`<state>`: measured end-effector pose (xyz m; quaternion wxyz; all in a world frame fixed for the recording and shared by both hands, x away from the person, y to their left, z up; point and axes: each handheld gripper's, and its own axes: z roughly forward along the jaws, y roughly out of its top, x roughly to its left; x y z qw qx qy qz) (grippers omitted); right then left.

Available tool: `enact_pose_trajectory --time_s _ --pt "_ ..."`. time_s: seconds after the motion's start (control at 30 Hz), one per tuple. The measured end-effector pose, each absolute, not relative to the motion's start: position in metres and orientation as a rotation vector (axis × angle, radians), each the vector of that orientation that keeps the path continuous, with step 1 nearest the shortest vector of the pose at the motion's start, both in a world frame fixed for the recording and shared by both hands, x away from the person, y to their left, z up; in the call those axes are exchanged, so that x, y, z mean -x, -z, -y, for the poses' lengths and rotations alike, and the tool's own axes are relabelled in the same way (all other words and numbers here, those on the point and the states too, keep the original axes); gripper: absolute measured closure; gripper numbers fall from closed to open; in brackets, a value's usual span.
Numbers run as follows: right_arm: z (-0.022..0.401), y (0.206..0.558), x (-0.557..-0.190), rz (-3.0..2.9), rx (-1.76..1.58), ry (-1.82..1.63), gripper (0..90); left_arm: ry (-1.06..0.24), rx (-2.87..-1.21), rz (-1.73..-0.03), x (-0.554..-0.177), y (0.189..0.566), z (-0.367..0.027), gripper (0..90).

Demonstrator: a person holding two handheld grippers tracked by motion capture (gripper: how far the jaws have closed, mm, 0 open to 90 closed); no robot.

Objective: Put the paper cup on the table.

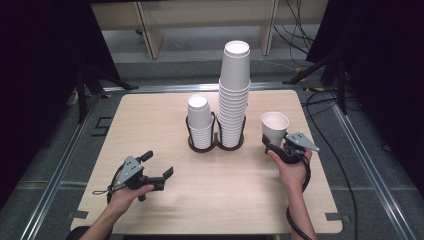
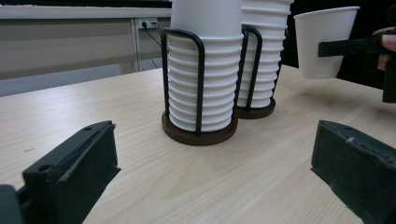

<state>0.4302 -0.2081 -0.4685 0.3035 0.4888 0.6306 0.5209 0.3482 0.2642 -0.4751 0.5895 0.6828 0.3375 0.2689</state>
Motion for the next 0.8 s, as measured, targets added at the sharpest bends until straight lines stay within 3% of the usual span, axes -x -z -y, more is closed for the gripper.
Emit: enact_pose_trajectory --time_s 0.27,0.8 --pt "0.211 0.472 -0.449 -1.71 -1.361 -1.262 21.8 -0.617 -1.605 -0.784 -0.35 0.478 -0.263 0.0" --pt "0.219 0.479 -0.45 -1.761 -1.404 -1.199 20.8 -0.625 -1.613 -0.79 -0.351 0.481 -0.265 0.0"
